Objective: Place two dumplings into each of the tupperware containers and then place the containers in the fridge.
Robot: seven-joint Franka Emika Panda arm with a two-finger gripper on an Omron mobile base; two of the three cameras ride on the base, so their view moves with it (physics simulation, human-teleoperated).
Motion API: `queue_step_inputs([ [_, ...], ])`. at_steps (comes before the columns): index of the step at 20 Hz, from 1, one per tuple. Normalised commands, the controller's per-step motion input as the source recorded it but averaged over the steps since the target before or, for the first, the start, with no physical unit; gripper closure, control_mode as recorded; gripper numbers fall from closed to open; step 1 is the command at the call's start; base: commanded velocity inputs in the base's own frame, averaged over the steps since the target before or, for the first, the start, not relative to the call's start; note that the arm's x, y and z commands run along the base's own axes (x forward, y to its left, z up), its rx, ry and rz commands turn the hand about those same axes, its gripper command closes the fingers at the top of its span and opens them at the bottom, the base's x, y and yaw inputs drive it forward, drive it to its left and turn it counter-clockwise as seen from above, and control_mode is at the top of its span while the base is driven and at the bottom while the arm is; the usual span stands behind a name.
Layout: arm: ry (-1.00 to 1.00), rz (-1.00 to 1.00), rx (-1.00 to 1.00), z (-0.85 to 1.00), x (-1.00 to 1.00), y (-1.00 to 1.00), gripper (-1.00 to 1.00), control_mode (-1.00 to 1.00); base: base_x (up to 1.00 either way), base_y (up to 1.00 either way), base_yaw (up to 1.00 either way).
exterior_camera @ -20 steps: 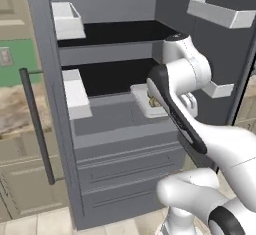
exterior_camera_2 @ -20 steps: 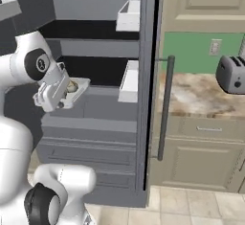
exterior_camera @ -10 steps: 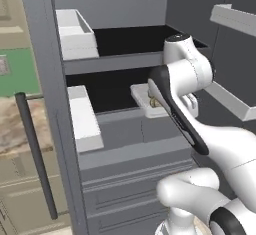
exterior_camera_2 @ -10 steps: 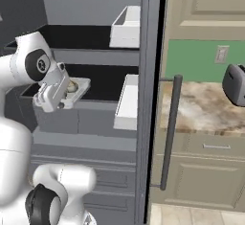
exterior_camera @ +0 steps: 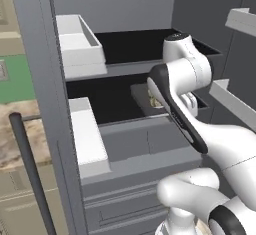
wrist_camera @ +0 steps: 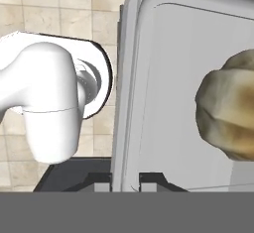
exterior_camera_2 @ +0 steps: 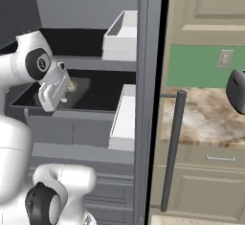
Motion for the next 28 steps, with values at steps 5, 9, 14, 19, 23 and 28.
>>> queue_step_inputs([
  [5, 0.0, 0.0, 0.0, 0.0, 0.0, 0.0, 1.0, 1.0, 0.49, 0.0, 0.0],
  [9, 0.0, 0.0, 0.0, 0.0, 0.0, 0.0, 1.0, 1.0, 0.31, 0.0, 0.0],
  [14, 0.0, 0.0, 0.0, 0.0, 0.0, 0.0, 1.0, 1.0, 0.03, 0.0, 0.0],
  [19, -0.06, 0.03, 0.0, -0.58, 0.11, -0.06, 1.0, -1.0, 0.0, 0.0, 0.0],
  [23, -0.19, 0.06, 0.01, -0.62, 0.15, -0.14, 1.0, -1.0, 0.0, 0.0, 0.0],
  [28, -0.27, 0.05, 0.05, -0.3, 0.21, -0.34, 1.0, -1.0, 0.0, 0.0, 0.0],
])
